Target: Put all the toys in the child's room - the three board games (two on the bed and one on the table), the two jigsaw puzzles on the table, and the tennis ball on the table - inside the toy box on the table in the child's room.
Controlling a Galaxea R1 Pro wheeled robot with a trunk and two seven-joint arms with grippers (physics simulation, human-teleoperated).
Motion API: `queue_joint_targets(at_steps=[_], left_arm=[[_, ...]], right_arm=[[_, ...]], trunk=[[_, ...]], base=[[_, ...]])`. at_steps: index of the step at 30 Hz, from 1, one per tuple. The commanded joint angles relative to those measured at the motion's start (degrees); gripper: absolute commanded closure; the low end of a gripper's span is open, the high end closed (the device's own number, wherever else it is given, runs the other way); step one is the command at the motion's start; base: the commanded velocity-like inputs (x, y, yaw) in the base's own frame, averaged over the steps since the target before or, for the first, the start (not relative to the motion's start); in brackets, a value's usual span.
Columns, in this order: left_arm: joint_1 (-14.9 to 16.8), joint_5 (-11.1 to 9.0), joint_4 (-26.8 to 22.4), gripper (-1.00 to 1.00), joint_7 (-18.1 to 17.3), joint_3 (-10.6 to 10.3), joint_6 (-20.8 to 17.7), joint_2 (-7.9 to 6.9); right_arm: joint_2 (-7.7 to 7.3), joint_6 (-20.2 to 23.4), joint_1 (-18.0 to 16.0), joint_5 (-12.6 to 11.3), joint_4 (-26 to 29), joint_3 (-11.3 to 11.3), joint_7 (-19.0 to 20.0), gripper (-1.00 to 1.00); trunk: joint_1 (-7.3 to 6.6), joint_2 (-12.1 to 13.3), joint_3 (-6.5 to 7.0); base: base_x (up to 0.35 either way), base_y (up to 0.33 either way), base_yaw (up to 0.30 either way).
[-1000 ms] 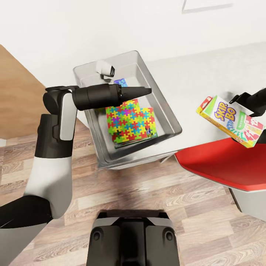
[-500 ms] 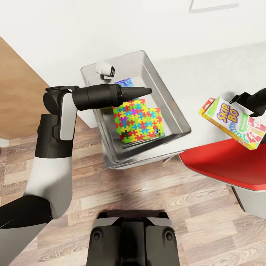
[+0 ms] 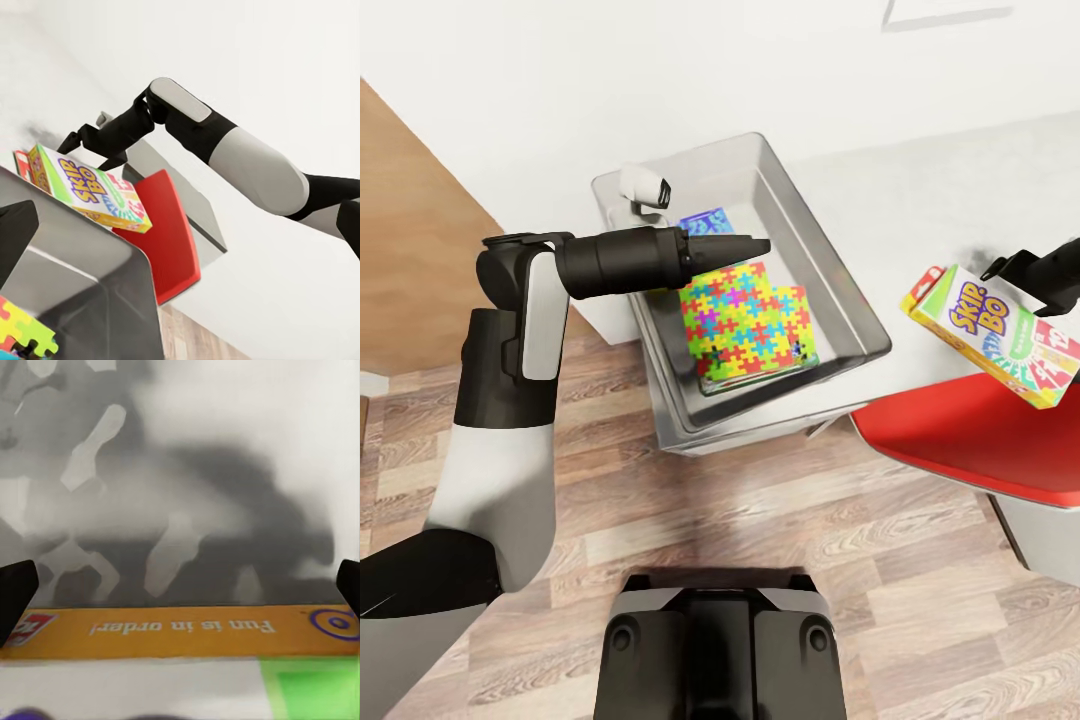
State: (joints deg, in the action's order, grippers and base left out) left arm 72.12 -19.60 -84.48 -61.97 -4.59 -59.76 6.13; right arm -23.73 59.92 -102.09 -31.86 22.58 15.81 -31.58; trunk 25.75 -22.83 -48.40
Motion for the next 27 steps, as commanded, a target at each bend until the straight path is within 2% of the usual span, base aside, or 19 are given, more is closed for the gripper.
queue_joint_targets(at_steps=[1,14,19,27], left_arm=[[0.04,0.02,0.02,-1.00,-0.17,0.02,-0.24,0.02],[0.04,0.06,0.02,-1.00,-0.17,0.02,-0.24,0.02],[0.04,0.21,0.02,-1.00,-0.11,0.02,-0.24,0.02],[0.04,0.23,0.02,-1.00,-0.10,0.08,-0.24,-0.07]], right_arm=[[0.01,0.08,-0.05,-0.57,0.05,0.18,-0.59,-1.00],[-0.45,0.08,-0.04,-0.79,1.10,0.15,-0.45,-1.00],[-0.80,0.08,-0.11,-0.94,6.94,0.25,-0.47,-1.00],[-1.05,0.08,-2.06,-1.06,10.67,0.32,-0.55,-1.00]], trunk=[[0.03,-0.09,-0.07],[0.03,-0.09,-0.07],[0.03,-0.09,-0.07],[0.03,-0.09,-0.07]], base=[[-0.029,0.022,0.000],[-0.006,0.005,0.000],[0.000,0.000,0.000],[0.000,0.000,0.000]])
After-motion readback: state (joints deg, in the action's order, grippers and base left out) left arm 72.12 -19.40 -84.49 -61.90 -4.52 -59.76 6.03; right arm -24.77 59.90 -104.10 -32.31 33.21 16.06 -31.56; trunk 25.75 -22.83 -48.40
